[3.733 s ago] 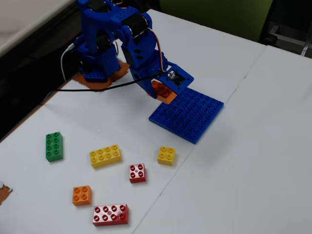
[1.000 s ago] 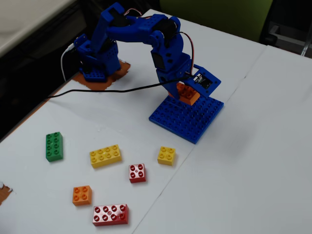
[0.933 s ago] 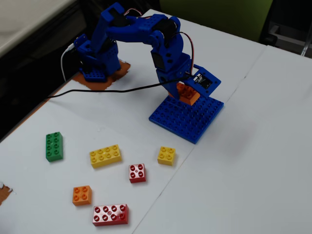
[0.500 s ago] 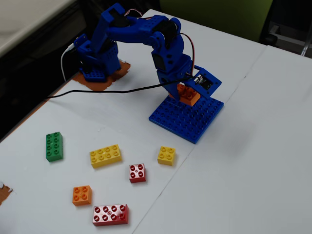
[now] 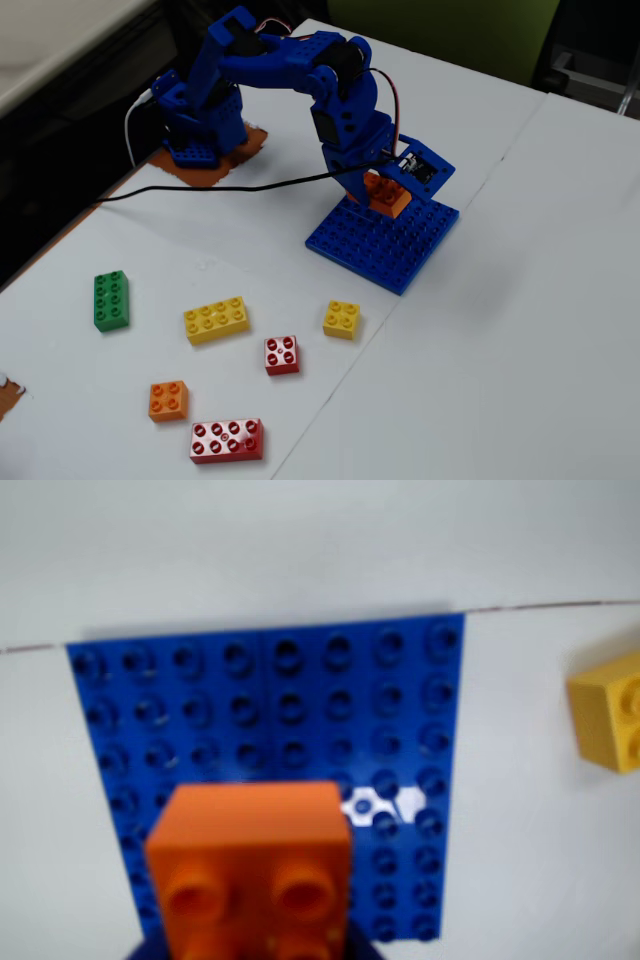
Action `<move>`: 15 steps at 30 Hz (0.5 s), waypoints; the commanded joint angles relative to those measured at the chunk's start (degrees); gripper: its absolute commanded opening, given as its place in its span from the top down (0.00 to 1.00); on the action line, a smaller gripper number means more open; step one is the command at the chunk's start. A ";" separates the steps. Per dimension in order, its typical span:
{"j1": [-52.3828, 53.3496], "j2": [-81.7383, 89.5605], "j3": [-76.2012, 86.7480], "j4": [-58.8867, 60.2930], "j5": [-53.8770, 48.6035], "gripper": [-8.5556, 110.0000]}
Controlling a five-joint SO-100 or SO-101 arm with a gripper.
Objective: Pick up the 2x4 orange block and go up the 8x8 blue block.
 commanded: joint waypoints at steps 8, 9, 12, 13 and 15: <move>-0.26 0.88 -3.16 -0.70 -2.37 0.93; -0.26 0.88 -3.16 -0.79 -2.46 0.93; -0.26 0.88 -3.16 -1.05 -2.72 0.93; -0.26 0.88 -3.16 -1.23 -2.72 0.93; -0.26 0.79 -3.16 -1.41 -2.72 0.93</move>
